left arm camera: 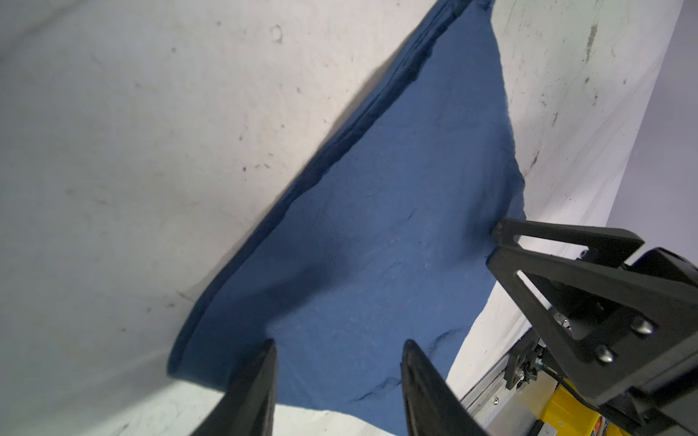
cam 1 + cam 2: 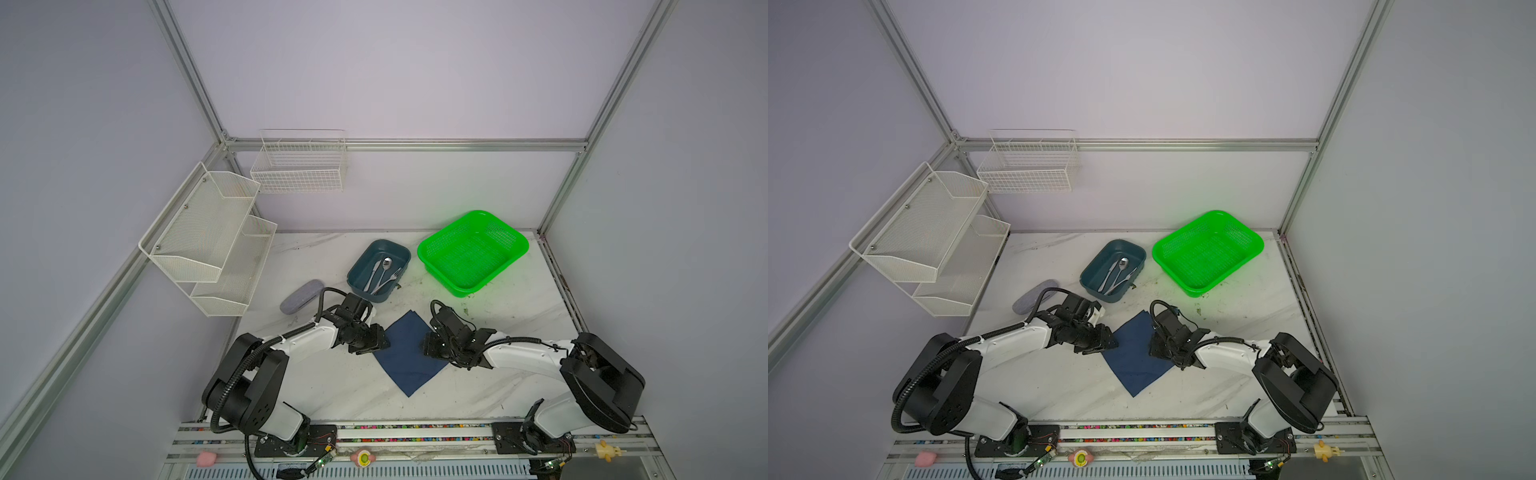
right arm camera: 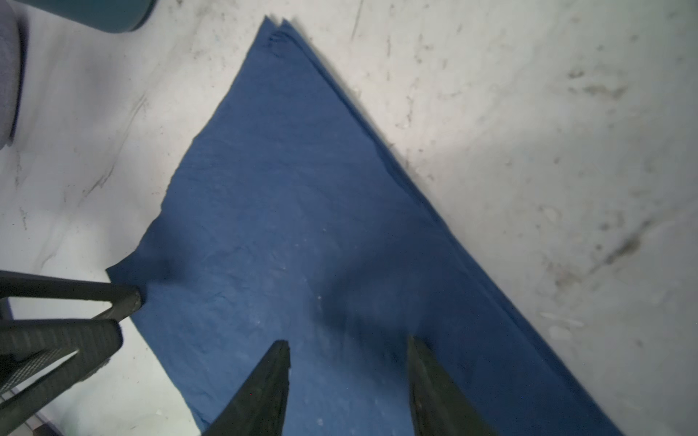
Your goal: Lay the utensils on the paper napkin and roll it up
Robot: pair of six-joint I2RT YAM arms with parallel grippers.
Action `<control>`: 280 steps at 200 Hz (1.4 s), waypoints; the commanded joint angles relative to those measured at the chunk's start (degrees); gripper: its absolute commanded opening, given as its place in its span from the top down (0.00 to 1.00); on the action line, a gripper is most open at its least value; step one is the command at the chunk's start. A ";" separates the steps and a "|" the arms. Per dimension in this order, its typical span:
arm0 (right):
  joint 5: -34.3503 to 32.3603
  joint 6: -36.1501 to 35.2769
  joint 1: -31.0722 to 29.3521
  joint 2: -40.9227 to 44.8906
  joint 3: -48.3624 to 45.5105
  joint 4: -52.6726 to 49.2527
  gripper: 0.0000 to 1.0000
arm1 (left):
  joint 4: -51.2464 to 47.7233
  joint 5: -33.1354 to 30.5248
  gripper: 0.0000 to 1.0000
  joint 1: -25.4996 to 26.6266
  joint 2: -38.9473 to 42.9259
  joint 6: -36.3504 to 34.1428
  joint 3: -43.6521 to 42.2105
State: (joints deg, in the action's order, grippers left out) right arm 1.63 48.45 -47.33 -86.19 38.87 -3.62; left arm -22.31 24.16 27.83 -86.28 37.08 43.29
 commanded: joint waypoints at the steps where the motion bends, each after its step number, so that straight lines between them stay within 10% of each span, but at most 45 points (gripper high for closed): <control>1: -3.32 2.48 1.40 -0.48 -1.56 -2.11 0.48 | 2.10 -1.03 0.50 0.29 -0.45 2.25 3.72; 119: -3.15 -4.09 6.80 2.04 0.56 -3.89 0.47 | 9.92 -1.63 0.44 0.72 0.18 5.74 3.42; 196: 12.28 -2.64 6.65 3.94 -2.68 12.66 0.46 | 1.28 -11.67 0.34 0.22 11.83 -0.79 4.72; 280: 8.11 -3.08 6.47 -3.11 -0.41 8.23 0.46 | -7.32 -12.76 0.31 -0.24 0.98 -9.67 21.62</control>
State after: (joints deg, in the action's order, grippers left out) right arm 12.47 44.49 -40.80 -88.62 37.45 6.22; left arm -27.35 12.19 28.10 -82.00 32.27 55.66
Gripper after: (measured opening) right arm 0.541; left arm 0.684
